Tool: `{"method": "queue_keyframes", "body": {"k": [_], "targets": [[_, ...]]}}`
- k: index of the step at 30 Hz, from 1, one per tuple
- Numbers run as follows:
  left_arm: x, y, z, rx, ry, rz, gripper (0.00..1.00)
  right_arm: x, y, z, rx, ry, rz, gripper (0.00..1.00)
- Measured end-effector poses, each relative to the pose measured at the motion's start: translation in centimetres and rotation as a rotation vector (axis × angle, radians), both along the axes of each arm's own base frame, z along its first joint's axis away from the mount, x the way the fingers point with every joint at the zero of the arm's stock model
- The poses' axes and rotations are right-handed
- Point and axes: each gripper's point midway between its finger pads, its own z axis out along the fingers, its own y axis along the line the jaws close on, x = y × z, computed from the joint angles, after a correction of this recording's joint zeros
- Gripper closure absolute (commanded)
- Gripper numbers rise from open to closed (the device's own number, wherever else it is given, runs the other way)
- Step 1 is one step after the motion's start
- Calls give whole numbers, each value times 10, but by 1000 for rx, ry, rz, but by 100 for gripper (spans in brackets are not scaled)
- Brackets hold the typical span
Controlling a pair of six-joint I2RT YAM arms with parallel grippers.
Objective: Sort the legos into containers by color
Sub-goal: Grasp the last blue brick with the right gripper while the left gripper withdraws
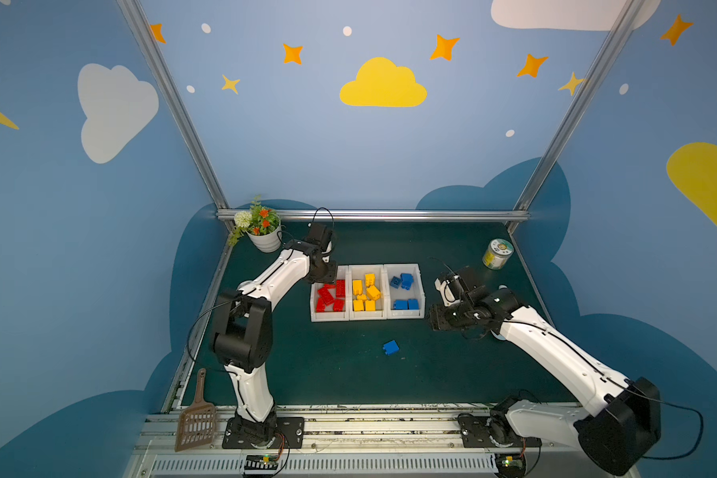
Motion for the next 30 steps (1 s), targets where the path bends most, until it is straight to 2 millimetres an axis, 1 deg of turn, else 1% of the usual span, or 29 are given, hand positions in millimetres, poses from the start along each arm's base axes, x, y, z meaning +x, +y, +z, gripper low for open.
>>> {"method": "queue_keyframes", "body": {"k": [2, 5, 8, 10, 15, 19, 24, 30], "targets": [[-8, 4, 12, -19, -28, 11, 42, -3, 9, -8, -12, 17, 31, 39], [-24, 11, 29, -48, -72, 31, 41, -10, 24, -25, -45, 56, 87, 38], [-44, 18, 39, -73, -102, 54, 41, -17, 38, -45, -92, 112, 134, 36], [-59, 23, 41, -88, -116, 74, 41, -19, 49, -55, -126, 146, 164, 35], [-101, 37, 34, -118, -134, 135, 39, -21, 81, -78, -202, 190, 228, 35], [-124, 43, 29, -149, -152, 163, 38, -33, 92, -97, -248, 226, 255, 35], [-140, 45, 30, -202, -191, 186, 37, -39, 93, -115, -285, 262, 253, 36], [-156, 43, 15, -245, -167, 195, 36, -35, 104, -122, -292, 264, 258, 40]]}}
